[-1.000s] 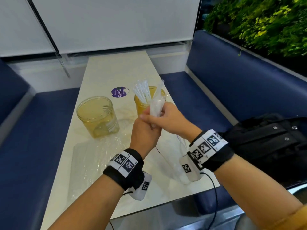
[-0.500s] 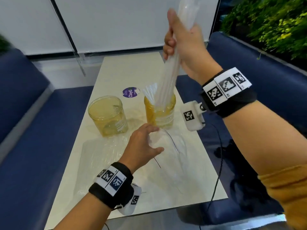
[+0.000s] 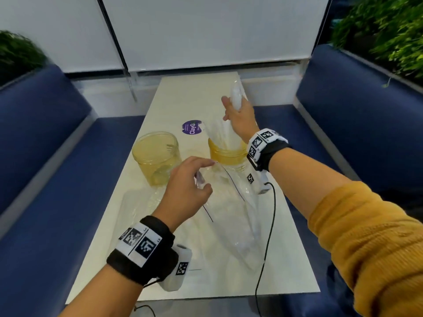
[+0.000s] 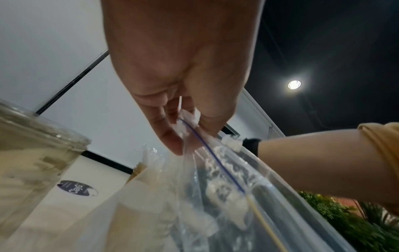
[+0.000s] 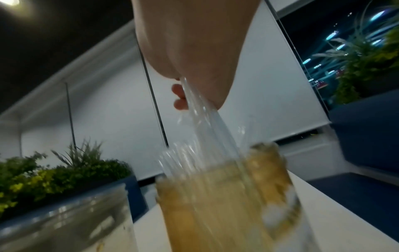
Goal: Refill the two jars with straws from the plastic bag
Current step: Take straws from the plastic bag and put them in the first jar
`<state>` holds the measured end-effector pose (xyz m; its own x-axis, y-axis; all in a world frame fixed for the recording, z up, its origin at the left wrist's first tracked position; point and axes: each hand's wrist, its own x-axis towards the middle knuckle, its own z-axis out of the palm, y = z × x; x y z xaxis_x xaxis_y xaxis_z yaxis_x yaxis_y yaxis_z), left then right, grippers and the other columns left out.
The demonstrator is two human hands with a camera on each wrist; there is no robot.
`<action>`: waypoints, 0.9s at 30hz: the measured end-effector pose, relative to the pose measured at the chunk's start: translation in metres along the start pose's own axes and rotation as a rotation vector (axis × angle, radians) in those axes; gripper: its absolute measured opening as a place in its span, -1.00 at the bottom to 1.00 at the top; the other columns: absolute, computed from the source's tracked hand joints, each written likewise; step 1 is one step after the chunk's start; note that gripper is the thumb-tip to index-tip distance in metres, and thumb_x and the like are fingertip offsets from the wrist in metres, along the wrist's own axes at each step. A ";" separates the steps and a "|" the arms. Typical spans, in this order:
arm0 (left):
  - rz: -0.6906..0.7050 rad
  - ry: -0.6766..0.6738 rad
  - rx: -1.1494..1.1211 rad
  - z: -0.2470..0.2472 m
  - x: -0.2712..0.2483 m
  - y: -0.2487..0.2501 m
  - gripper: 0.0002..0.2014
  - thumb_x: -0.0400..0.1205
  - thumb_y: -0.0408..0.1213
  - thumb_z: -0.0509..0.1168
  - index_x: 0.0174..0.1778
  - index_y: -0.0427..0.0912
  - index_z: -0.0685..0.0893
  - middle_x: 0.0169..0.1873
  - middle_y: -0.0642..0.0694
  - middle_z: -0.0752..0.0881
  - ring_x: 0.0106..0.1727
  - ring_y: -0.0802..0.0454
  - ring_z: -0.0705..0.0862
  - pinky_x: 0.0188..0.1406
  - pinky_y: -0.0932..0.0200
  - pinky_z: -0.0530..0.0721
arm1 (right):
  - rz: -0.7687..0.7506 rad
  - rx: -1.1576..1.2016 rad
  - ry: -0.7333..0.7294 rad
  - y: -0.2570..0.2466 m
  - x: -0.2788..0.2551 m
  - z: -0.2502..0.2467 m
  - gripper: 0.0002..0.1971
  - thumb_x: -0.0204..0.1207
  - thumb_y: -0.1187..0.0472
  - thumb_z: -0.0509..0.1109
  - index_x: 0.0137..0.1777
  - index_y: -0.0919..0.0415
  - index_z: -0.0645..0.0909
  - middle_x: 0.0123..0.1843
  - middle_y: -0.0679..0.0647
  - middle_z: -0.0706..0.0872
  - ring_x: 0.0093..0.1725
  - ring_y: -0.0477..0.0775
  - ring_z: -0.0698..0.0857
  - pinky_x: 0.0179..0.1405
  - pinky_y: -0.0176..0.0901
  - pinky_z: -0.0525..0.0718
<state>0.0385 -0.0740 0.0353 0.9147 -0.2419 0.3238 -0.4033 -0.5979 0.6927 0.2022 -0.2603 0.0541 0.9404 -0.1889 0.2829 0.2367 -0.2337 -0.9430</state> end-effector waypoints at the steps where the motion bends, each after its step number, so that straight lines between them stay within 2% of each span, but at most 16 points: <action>1: -0.002 0.021 -0.002 -0.001 0.001 0.000 -0.53 0.42 -0.46 0.54 0.21 0.03 0.76 0.04 0.09 0.74 -0.13 0.19 0.65 0.07 0.27 0.57 | 0.045 -0.049 -0.027 0.009 -0.002 -0.001 -0.66 0.68 -0.10 0.35 0.02 0.23 0.61 -0.26 0.10 0.70 -0.20 0.05 0.72 -0.03 -0.05 0.69; 3: -0.022 0.056 -0.013 -0.003 0.004 0.001 -0.59 0.42 -0.40 0.59 0.15 0.03 0.80 -0.02 0.12 0.77 -0.13 0.17 0.66 -0.05 0.52 0.51 | 0.145 -0.153 -0.078 0.022 -0.004 -0.003 -0.54 0.63 -0.16 0.38 0.07 0.32 0.67 -0.16 0.11 0.75 -0.09 0.12 0.72 0.03 -0.03 0.65; 5: -0.035 0.082 -0.043 -0.005 0.008 0.004 -0.65 0.45 -0.34 0.60 0.15 -0.02 0.81 -0.01 0.12 0.79 -0.07 0.20 0.67 -0.05 0.63 0.50 | 0.229 -0.194 -0.071 0.028 -0.001 -0.008 -0.39 0.52 -0.23 0.47 0.13 0.41 0.69 -0.05 0.20 0.77 -0.04 0.19 0.73 0.02 0.00 0.68; 7: -0.044 0.094 -0.076 -0.007 0.011 0.008 -0.71 0.52 -0.32 0.55 0.15 -0.07 0.82 0.03 0.11 0.80 -0.04 0.18 0.68 0.02 0.48 0.65 | 0.268 -0.227 -0.093 0.028 -0.002 -0.011 -0.31 0.38 -0.27 0.57 0.18 0.39 0.69 0.07 0.26 0.80 0.07 0.24 0.78 0.15 0.13 0.77; 9: -0.075 0.080 -0.100 -0.009 0.014 0.015 -0.72 0.57 -0.37 0.46 0.19 -0.10 0.80 0.08 0.15 0.77 -0.02 0.15 0.69 -0.05 0.05 0.83 | 0.265 -0.277 -0.150 0.026 -0.006 -0.016 -0.20 0.22 -0.35 0.62 0.26 0.28 0.68 0.16 0.19 0.80 0.16 0.19 0.77 0.23 0.18 0.75; 10: -0.077 0.070 -0.104 -0.010 0.016 0.018 -0.70 0.57 -0.41 0.41 0.21 -0.10 0.78 0.10 0.16 0.76 0.00 0.12 0.69 -0.09 -0.05 0.84 | 0.254 -0.291 -0.167 0.026 -0.007 -0.018 -0.07 0.13 -0.40 0.64 0.37 0.23 0.63 0.28 0.13 0.76 0.26 0.15 0.73 0.31 0.18 0.71; 11: -0.065 0.062 -0.094 -0.010 0.017 0.020 -0.67 0.57 -0.43 0.37 0.24 -0.11 0.77 0.12 0.17 0.75 0.00 0.09 0.70 -0.09 -0.07 0.84 | 0.247 -0.316 -0.181 0.026 -0.007 -0.020 0.11 0.03 -0.45 0.64 0.53 0.18 0.50 0.45 0.10 0.66 0.42 0.14 0.63 0.43 0.18 0.62; 13: -0.019 0.038 -0.009 -0.012 0.017 0.027 -0.61 0.56 -0.42 0.33 0.30 -0.09 0.73 0.20 0.14 0.75 -0.01 0.09 0.69 0.03 0.05 0.79 | 0.269 -0.416 -0.211 0.023 -0.009 -0.025 0.42 -0.10 -0.55 0.61 0.73 0.11 0.15 0.68 0.09 0.38 0.64 0.20 0.37 0.59 0.25 0.41; 15: 0.026 0.008 0.164 -0.015 0.016 0.032 -0.55 0.57 -0.35 0.34 0.41 -0.02 0.67 0.29 0.15 0.72 0.01 0.11 0.68 0.06 0.17 0.67 | 0.248 -0.527 -0.205 0.019 -0.008 -0.032 0.40 -0.04 -0.53 0.62 0.75 0.09 0.12 0.69 0.13 0.31 0.68 0.26 0.26 0.60 0.29 0.36; 18: 0.047 -0.047 0.399 -0.019 0.014 0.039 -0.44 0.57 -0.29 0.34 0.54 0.04 0.54 0.38 0.15 0.64 0.12 0.00 0.70 0.05 0.08 0.66 | 0.155 -0.610 -0.191 0.001 -0.013 -0.045 0.20 0.15 -0.42 0.63 0.72 0.11 0.24 0.63 0.17 0.36 0.66 0.28 0.21 0.59 0.28 0.36; 20: 0.005 -0.091 0.358 -0.018 0.018 0.039 -0.39 0.54 -0.36 0.34 0.57 -0.05 0.52 0.40 0.06 0.61 0.16 -0.07 0.71 0.19 0.12 0.57 | 0.057 -0.613 -0.123 -0.015 -0.020 -0.053 -0.01 0.28 -0.43 0.54 0.62 0.10 0.40 0.51 0.15 0.52 0.57 0.23 0.39 0.52 0.22 0.48; 21: -0.023 -0.108 0.309 -0.017 0.021 0.040 -0.38 0.53 -0.39 0.35 0.57 -0.11 0.51 0.41 0.00 0.60 0.15 -0.12 0.72 0.27 0.14 0.55 | -0.011 -0.580 -0.060 -0.025 -0.024 -0.057 -0.19 0.35 -0.40 0.49 0.49 0.09 0.54 0.36 0.13 0.64 0.41 0.14 0.56 0.40 0.17 0.60; 22: -0.049 -0.117 0.255 -0.016 0.024 0.040 -0.36 0.51 -0.40 0.36 0.58 -0.17 0.51 0.43 -0.05 0.57 0.13 -0.18 0.74 0.34 0.08 0.57 | -0.078 -0.532 0.000 -0.038 -0.031 -0.059 -0.41 0.45 -0.33 0.46 0.29 0.08 0.65 0.13 0.09 0.74 0.14 0.04 0.70 0.20 0.10 0.71; 23: -0.068 -0.121 0.208 -0.015 0.027 0.042 -0.35 0.50 -0.40 0.37 0.58 -0.23 0.50 0.46 -0.09 0.53 0.11 -0.24 0.76 0.33 -0.01 0.63 | -0.138 -0.466 0.021 -0.054 -0.041 -0.062 -0.60 0.54 -0.25 0.43 0.06 0.08 0.71 -0.13 0.06 0.77 -0.16 -0.02 0.73 -0.05 0.06 0.76; 25: -0.097 -0.118 0.136 -0.013 0.032 0.048 -0.33 0.49 -0.39 0.39 0.59 -0.31 0.47 0.52 -0.08 0.45 0.03 -0.26 0.80 0.09 -0.02 0.78 | -0.156 -0.348 -0.124 -0.090 -0.065 -0.068 -0.59 0.65 -0.14 0.37 -0.26 0.16 0.72 -0.48 0.10 0.72 -0.57 0.00 0.61 -0.46 -0.07 0.64; 27: -0.132 -0.108 0.061 -0.010 0.037 0.055 -0.33 0.53 -0.40 0.41 0.60 -0.36 0.43 0.57 -0.07 0.38 -0.21 -0.14 0.83 -0.34 0.17 0.80 | 0.005 -0.311 -0.500 -0.118 -0.092 -0.074 -0.52 0.71 -0.06 0.32 -0.24 0.31 0.78 -0.47 0.19 0.77 -0.61 0.08 0.67 -0.54 -0.14 0.68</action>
<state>0.0497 -0.1080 0.0914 0.9582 -0.2372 0.1597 -0.2807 -0.6740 0.6834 0.0700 -0.2856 0.1525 0.9602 0.2641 0.0908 0.2205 -0.5174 -0.8268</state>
